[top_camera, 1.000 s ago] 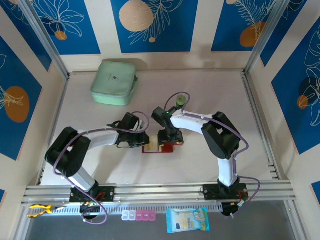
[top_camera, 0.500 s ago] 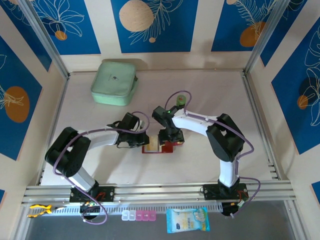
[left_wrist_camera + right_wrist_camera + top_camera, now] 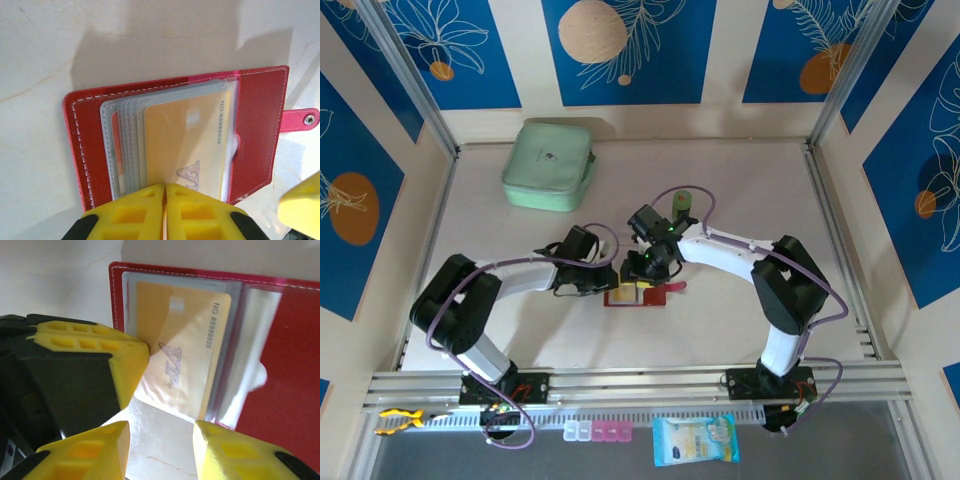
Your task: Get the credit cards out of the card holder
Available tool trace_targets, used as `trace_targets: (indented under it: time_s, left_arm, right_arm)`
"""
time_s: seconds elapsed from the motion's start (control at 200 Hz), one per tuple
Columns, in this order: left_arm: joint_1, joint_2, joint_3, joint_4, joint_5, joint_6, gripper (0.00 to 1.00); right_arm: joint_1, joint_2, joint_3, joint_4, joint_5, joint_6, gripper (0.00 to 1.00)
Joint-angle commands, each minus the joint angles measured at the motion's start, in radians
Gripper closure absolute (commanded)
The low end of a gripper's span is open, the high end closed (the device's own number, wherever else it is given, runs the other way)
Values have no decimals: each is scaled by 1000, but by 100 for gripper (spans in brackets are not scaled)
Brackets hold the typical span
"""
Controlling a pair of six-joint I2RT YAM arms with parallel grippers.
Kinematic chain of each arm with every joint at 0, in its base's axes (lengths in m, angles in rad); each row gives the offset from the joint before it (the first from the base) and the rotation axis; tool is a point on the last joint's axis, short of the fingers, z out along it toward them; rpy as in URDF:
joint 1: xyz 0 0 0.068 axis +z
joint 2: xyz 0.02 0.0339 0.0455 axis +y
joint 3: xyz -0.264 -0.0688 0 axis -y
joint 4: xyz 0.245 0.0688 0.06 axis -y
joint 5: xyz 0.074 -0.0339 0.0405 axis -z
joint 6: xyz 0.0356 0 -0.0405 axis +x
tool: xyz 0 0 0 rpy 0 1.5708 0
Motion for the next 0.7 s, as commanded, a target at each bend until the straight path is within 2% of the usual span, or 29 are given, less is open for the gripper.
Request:
trace_targets:
  time_s: [0.0, 0.205, 0.695]
  left_arm:
    - [-2, -1, -31, -40, -26, -3, 89]
    - [-2, -4, -31, -39, -30, -6, 89]
    - [-3, -17, -24, -52, -23, -8, 89]
  right_arm:
    - [-12, 26, -25, 78, -87, 27, 63]
    - [-25, 49, -51, 92, -77, 22, 68]
    - [-36, 86, -79, 114, -69, 10, 70]
